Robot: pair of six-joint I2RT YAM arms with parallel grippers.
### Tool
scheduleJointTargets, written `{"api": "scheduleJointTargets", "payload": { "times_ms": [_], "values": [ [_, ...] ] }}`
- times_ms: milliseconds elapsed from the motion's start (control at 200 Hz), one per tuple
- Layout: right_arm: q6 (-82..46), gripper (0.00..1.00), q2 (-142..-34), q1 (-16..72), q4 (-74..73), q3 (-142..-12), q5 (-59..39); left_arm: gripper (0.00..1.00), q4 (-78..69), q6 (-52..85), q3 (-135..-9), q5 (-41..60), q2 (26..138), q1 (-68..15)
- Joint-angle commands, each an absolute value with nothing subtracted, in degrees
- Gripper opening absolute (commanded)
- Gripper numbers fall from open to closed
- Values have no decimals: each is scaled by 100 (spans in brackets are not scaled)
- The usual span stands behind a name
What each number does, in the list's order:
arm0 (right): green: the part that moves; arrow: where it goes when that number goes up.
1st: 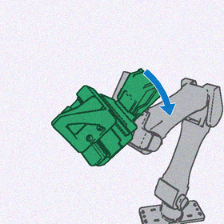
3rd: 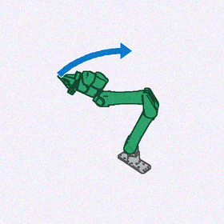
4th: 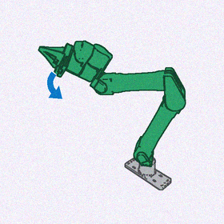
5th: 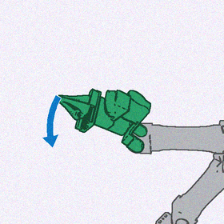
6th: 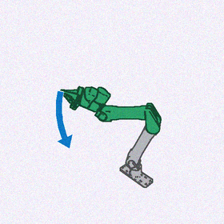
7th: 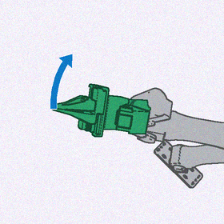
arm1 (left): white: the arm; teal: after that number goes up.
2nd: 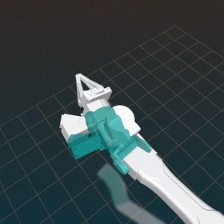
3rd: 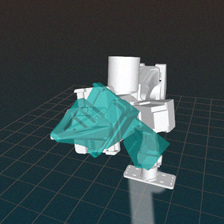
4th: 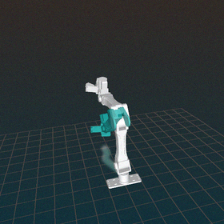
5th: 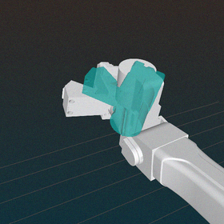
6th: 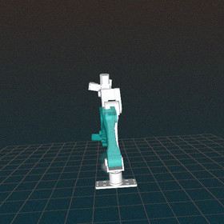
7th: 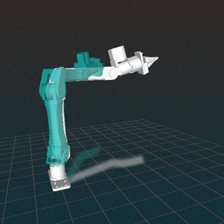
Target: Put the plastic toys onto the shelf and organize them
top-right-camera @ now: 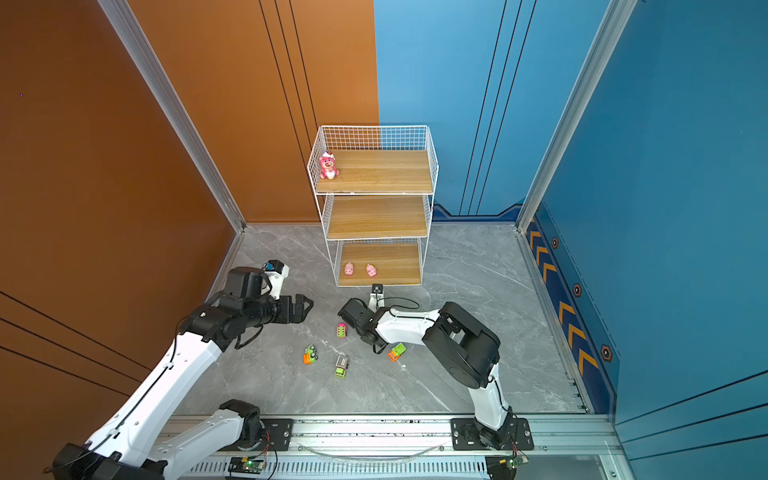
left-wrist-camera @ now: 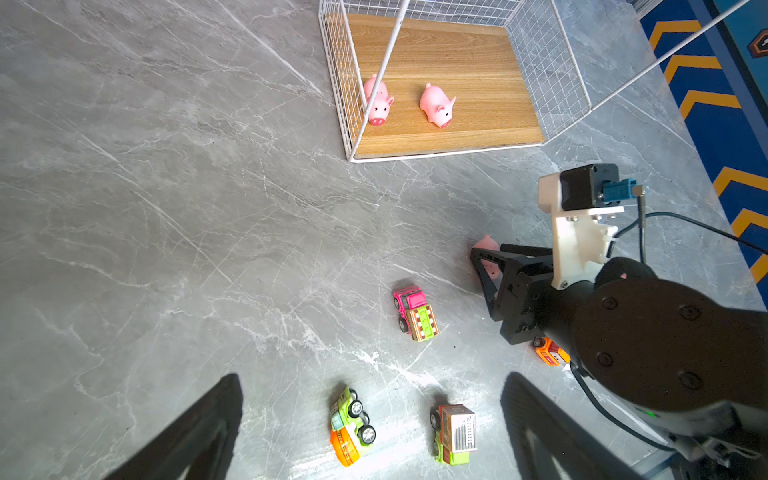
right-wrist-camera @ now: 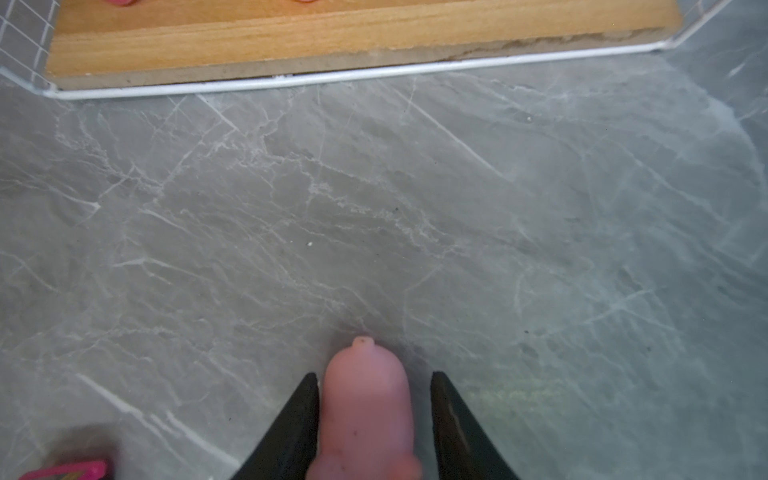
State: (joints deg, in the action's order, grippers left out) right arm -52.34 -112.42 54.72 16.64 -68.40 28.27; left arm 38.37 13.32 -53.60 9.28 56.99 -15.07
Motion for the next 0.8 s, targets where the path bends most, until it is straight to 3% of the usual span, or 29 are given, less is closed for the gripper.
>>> {"api": "scheduleJointTargets", "payload": {
  "times_ms": [0, 285, 571, 796],
  "values": [
    [-5164, 40, -11312, 5432, 1609, -6854, 2776, 98, 3797, 1354, -5336, 925, 5633, -1542],
    [-4766, 26, -11027, 5367, 1615, -6809, 2815, 98, 3797, 1354, -5341, 921, 5650, -1547],
    [-3582, 25, -10489, 4776, 1459, -6720, 2748, 98, 3796, 1345, -5328, 912, 5669, -1547],
    [-2729, 26, -10725, 4159, 1048, -6982, 2252, 98, 3801, 1345, -5337, 909, 5737, -1541]
  ]
}}
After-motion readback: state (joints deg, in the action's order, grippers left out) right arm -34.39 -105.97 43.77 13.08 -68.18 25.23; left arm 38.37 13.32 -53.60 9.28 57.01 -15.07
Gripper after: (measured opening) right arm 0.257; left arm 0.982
